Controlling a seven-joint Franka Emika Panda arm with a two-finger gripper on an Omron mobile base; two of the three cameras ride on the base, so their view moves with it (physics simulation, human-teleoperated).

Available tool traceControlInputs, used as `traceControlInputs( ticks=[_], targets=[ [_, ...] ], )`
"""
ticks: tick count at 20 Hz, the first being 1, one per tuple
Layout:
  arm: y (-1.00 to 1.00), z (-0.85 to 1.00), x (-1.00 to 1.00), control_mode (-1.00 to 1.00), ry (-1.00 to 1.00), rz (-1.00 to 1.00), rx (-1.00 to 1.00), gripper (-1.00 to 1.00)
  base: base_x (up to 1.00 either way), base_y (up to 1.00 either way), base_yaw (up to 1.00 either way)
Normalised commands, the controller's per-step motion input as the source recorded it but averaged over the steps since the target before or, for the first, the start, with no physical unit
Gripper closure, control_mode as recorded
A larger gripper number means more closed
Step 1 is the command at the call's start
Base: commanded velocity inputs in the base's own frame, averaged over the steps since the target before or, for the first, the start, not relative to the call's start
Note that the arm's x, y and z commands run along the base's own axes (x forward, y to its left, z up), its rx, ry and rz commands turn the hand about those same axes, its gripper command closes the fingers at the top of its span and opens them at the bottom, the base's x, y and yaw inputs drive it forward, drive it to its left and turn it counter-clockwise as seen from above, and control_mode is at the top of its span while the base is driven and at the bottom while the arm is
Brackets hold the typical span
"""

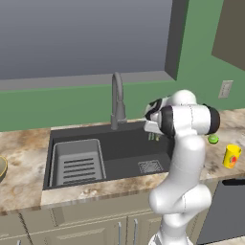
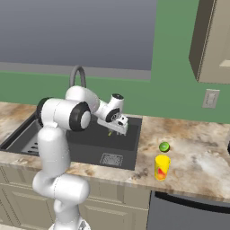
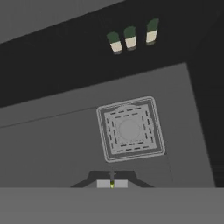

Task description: Remove the kiwi and lemon wedge from the sink. Then move the bowl and cup from the counter to the sink for washing.

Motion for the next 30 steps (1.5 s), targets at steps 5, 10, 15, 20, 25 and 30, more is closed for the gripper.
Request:
traceControlInputs(
  ticks=[5,10,15,20,25,30],
  targets=[
    [-0.16,0.49,-0.18,-1.0,0.0,-0.05,0.0,1.0,0.0,0.0,0.0],
    [-0.2,0.49,-0.23,-1.0,0.0,-0.06,0.0,1.0,0.0,0.0,0.0],
    [-0.24,0.44,-0.26,-1.0,0.0,-0.06,0.0,1.0,0.0,0.0,0.0],
    [-0.26,0.34,-0.29,-1.0,0.0,-0.09,0.0,1.0,0.0,0.0,0.0],
    [-0.31,0.22,-0.25,-1.0,0.0,-0.12,0.0,1.0,0.0,0.0,0.0],
    [-0.29,0.06,-0.2,-1.0,0.01,-0.14,-0.04,1.0,0.0,0.0,0.0]
  ],
)
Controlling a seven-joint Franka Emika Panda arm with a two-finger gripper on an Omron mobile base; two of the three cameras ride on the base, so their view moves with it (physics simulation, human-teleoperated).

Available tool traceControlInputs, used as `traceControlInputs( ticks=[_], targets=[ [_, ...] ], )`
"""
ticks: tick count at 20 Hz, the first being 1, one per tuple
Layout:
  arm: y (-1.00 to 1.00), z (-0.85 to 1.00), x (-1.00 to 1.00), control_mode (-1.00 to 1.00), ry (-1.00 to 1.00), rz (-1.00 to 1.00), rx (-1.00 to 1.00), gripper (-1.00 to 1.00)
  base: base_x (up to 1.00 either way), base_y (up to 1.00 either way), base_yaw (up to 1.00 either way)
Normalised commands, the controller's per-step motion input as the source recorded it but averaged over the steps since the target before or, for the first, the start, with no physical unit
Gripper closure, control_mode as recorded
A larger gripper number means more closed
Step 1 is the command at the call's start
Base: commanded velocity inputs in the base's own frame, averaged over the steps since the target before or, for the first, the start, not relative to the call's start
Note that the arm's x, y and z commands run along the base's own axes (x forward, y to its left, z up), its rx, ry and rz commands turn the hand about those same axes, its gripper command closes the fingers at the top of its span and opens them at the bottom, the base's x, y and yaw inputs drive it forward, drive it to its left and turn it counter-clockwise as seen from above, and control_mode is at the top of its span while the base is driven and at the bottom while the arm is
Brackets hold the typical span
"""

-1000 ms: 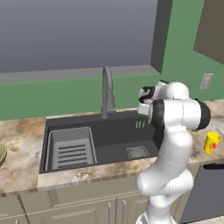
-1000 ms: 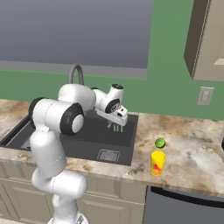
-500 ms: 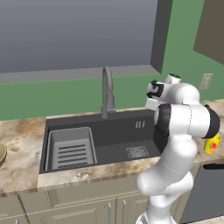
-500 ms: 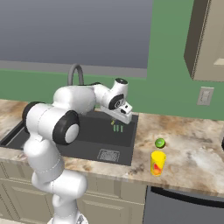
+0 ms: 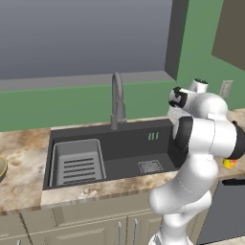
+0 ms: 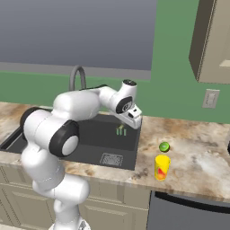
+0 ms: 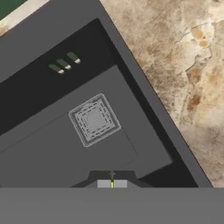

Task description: Remove the kiwi and lemon wedge from the sink. Then move the bowl and cup from the counter to the sink for washing.

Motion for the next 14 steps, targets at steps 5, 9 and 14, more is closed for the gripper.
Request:
traceControlInputs(
  ticks=[5,9,14],
  targets=[
    [-0.26,0.0,-0.17,-1.0,0.0,-0.12,-0.07,1.0,0.0,0.0,0.0],
    [-0.28,0.0,-0.1,-1.0,0.0,-0.08,-0.05,1.0,0.0,0.0,0.0],
    [-0.27,0.0,-0.08,-1.0,0.0,-0.05,-0.06,1.0,0.0,0.0,0.0]
  ],
)
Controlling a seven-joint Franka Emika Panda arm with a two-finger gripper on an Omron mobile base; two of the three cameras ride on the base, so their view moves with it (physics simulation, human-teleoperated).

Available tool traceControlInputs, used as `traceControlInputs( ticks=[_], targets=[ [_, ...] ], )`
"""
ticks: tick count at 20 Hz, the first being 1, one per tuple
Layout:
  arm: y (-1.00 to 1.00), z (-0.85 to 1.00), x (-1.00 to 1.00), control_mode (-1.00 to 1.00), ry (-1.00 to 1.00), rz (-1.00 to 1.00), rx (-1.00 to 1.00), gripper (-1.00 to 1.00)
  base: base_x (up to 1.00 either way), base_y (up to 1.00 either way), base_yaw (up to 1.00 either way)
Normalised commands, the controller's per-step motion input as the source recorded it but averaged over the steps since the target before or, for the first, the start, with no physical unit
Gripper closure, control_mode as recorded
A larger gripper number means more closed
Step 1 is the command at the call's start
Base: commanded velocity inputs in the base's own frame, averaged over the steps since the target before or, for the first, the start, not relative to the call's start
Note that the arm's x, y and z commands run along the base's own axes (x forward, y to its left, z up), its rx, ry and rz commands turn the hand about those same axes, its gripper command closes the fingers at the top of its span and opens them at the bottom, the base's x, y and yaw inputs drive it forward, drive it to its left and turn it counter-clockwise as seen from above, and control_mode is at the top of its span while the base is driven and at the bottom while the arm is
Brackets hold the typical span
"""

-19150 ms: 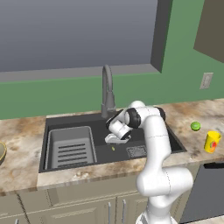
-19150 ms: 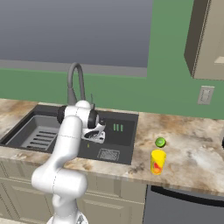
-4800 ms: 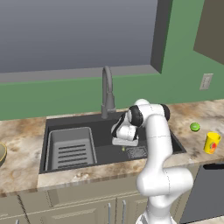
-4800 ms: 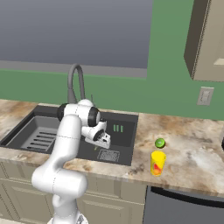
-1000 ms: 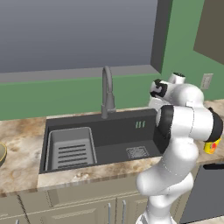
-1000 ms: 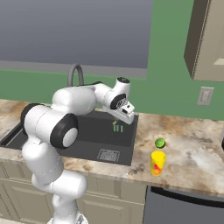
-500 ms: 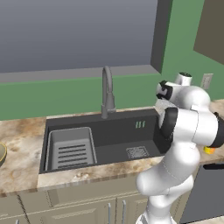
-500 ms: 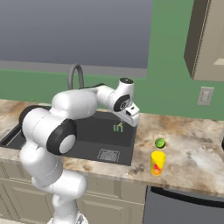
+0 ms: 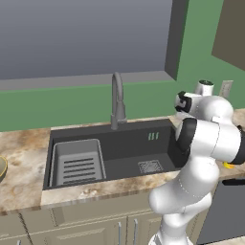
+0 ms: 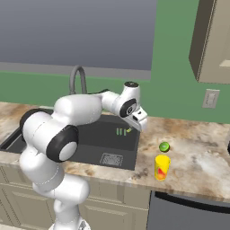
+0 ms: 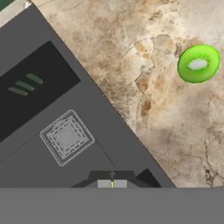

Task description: Remove the kiwi and lemon wedge from the sink. Then move the bowl and cup from the counter to the sink for washing.

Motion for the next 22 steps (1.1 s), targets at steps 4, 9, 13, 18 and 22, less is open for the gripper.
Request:
traceControlInputs(
  ticks=[4,9,13,18,22],
  targets=[
    [-0.25,-0.07,-0.1,-1.0,-0.01,-0.04,-0.08,1.0,0.0,0.0,0.0],
    [-0.17,-0.14,-0.22,-1.0,-0.04,-0.04,-0.09,1.0,0.0,0.0,0.0],
    [-0.16,-0.12,-0.22,-1.0,-0.04,-0.03,-0.08,1.0,0.0,0.0,0.0],
    [-0.11,-0.15,-0.07,-1.0,-0.01,-0.04,-0.07,1.0,0.0,0.0,0.0],
    [-0.14,-0.15,0.0,-1.0,0.0,-0.02,-0.05,1.0,0.0,0.0,0.0]
  ],
)
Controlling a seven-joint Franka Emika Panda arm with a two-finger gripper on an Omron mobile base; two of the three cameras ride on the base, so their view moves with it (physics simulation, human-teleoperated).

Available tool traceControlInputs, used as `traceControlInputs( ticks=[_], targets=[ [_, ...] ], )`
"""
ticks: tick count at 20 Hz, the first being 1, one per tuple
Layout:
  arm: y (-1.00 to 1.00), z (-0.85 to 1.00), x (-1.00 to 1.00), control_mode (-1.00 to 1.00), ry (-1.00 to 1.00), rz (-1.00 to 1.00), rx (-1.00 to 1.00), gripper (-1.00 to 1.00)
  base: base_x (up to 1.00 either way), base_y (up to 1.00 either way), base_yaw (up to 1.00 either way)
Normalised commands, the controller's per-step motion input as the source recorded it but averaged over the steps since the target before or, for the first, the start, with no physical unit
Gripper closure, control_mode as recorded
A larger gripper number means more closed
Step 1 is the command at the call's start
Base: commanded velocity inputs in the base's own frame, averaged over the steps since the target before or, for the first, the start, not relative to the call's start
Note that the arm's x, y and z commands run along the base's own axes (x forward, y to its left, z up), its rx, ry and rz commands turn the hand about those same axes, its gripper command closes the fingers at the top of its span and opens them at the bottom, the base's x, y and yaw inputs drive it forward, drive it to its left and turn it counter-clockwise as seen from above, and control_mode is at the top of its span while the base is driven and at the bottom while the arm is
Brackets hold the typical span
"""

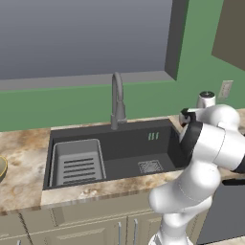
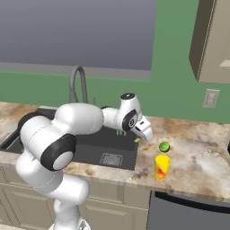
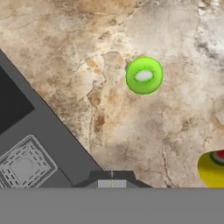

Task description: Remove the kiwi and lemon wedge from the sink. Then move the bowl and cup from the counter to the sink for washing.

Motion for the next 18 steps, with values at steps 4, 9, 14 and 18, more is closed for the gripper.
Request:
traceControlInputs(
  ticks=[4,9,14,18],
  targets=[
    [-0.16,-0.14,0.0,-1.0,0.04,0.0,-0.02,1.0,0.0,0.0,0.0],
    [-0.18,-0.15,0.0,-1.0,0.06,0.0,-0.01,1.0,0.0,0.0,0.0],
    [-0.21,-0.16,0.01,-1.0,0.08,0.0,0.0,1.0,0.0,0.0,0.0],
    [-0.11,-0.2,0.0,-1.0,0.06,0.0,0.0,1.0,0.0,0.0,0.0]
  ],
)
